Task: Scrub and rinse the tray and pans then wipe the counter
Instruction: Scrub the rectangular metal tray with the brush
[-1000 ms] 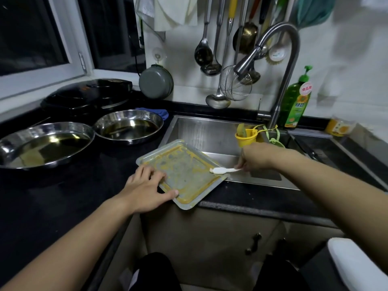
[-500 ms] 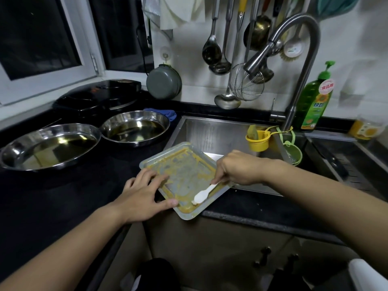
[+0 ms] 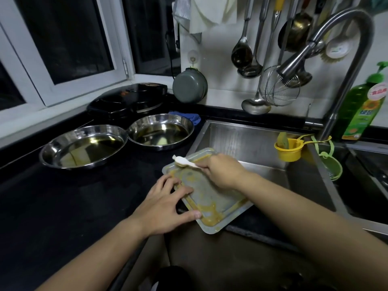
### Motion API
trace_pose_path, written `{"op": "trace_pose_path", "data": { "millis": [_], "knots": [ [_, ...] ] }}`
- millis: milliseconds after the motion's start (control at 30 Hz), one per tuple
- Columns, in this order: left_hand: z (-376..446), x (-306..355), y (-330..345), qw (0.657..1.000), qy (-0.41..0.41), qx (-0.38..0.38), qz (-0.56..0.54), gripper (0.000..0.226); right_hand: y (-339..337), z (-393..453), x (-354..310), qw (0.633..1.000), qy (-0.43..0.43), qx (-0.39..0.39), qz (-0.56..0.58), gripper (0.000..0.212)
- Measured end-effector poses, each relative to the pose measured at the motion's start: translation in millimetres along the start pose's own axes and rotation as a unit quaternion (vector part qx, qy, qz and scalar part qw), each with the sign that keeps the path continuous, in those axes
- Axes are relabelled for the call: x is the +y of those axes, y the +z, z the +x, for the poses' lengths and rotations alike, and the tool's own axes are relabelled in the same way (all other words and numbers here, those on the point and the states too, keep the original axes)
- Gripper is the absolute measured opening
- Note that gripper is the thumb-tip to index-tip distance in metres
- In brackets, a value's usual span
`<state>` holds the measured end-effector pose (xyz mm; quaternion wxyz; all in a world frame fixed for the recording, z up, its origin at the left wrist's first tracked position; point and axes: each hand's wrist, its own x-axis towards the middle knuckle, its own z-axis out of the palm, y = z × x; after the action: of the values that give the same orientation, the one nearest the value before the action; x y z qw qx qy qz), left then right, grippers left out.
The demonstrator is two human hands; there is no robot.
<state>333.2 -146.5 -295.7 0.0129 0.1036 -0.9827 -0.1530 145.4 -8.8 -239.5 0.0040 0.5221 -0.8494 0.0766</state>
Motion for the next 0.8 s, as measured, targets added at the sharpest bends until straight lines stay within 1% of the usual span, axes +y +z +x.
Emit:
{"op": "trace_pose_path", "data": {
  "millis": [67,133,167,267,333,400,533,667,800],
  "knots": [
    [0.0,-1.8,-0.7,1.0,-0.004,-0.004,0.002,0.099,5.8,6.1,-17.7,0.999,-0.028,-0.007,-0.029,0.034],
    [0.1,-2.6,-0.7,1.0,-0.001,0.001,0.008,0.1,9.7,5.6,-22.5,0.997,-0.022,0.001,-0.073,0.035],
    [0.0,-2.9,-0.5,1.0,0.0,0.003,0.013,0.1,9.1,5.5,-19.0,0.996,0.009,0.008,-0.084,0.037],
    [0.2,-1.7,1.4,1.0,0.0,0.006,0.018,0.102,-3.0,4.4,10.7,0.985,0.147,0.007,-0.092,0.034],
    [0.0,-1.2,0.7,1.0,-0.003,0.004,0.012,0.101,-13.6,1.7,26.9,0.977,0.197,0.0,-0.086,0.034],
    [-0.3,-1.4,-0.2,1.0,-0.004,0.0,0.012,0.099,-17.7,1.7,24.8,0.977,0.196,0.006,-0.087,0.033],
    [0.0,-1.8,0.4,1.0,-0.002,0.001,0.018,0.097,-8.3,8.5,-2.3,0.985,0.156,0.003,-0.069,0.034],
    [-0.4,0.6,-2.0,1.0,-0.004,-0.003,0.021,0.096,-26.8,12.6,13.9,0.975,0.209,0.0,-0.074,0.028],
    [-0.8,1.4,-4.6,1.0,-0.01,-0.011,0.019,0.099,-38.7,1.5,21.0,0.977,0.204,-0.016,-0.066,0.024]
  ]
}}
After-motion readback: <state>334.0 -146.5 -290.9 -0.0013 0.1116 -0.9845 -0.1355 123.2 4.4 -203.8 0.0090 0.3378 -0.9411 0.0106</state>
